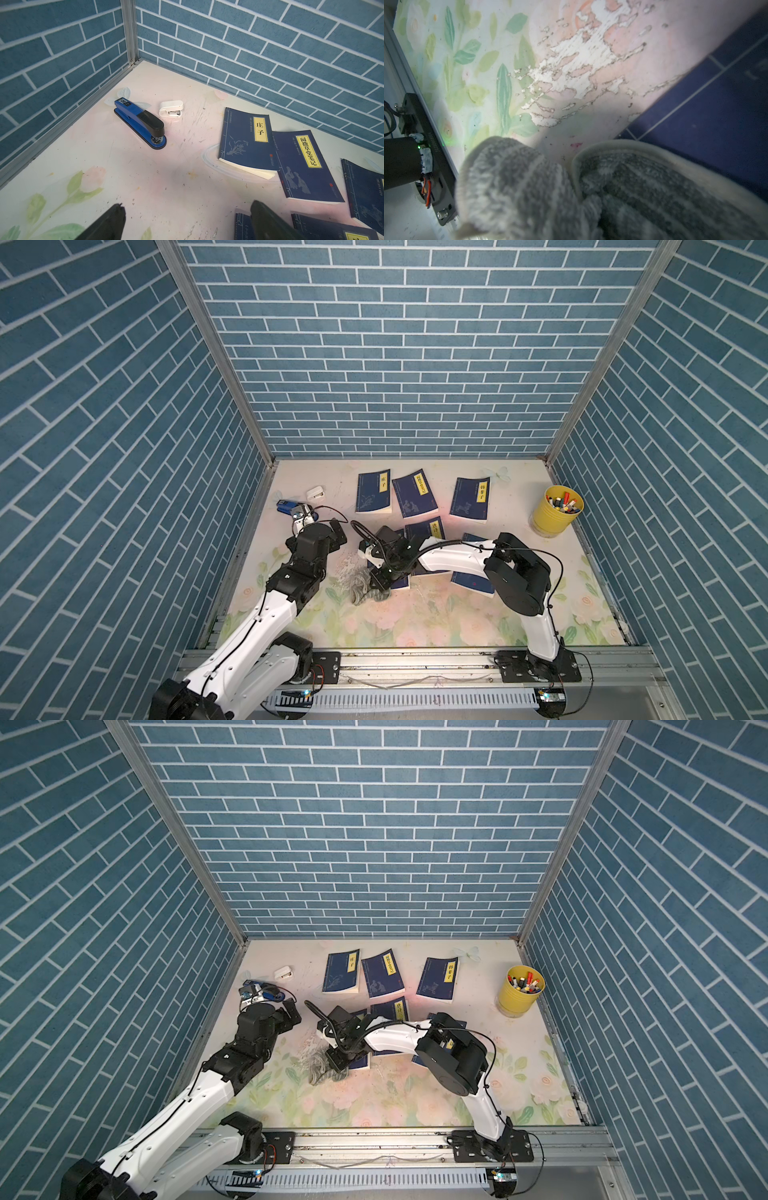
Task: Wipe the cover of the book
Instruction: Wipe the dirt from the cover of the book.
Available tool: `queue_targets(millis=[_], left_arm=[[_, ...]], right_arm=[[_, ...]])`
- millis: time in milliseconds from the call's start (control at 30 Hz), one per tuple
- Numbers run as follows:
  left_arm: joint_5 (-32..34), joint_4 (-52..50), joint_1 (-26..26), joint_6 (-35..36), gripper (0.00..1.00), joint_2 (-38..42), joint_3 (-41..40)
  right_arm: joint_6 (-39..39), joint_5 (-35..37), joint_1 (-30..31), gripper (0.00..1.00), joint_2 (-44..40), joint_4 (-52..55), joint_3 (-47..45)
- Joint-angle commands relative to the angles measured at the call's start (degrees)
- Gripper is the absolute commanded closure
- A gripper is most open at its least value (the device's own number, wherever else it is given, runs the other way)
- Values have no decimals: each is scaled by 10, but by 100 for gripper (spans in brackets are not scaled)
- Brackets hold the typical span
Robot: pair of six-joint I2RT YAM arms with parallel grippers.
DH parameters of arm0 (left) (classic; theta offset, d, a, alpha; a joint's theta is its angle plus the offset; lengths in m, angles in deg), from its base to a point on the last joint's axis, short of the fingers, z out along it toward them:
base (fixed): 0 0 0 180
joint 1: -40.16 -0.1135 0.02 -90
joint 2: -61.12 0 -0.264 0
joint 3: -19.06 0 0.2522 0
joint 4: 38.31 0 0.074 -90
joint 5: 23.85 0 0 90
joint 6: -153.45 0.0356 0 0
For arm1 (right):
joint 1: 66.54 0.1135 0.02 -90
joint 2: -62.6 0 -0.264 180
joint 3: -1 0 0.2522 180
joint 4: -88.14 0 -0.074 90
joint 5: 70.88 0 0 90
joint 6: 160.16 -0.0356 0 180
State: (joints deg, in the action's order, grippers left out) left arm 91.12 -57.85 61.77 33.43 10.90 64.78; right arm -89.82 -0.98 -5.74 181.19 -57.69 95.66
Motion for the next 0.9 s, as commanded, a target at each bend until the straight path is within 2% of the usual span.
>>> queue_targets(millis=[0,133,300,433,667,867], left_arm=[[4,-15,-3,3,0,10,14],[4,-23,-4,3,0,22,15],[-3,-29,-4,-2,0,31,17],[-5,-34,-4,-4,0,37,18],[-5,-31,-4,-3,0,34,16],[-7,-23,-4,-6,0,31,10]], right_arm=[[-5,39,-51,100,58,68,13],[25,38,-84,100,114,103,104],[57,30,-97,100,178,160,223],[63,29,-99,100,204,176,267],[59,25,-97,100,193,168,251],[44,31,-66,100,130,134,148]])
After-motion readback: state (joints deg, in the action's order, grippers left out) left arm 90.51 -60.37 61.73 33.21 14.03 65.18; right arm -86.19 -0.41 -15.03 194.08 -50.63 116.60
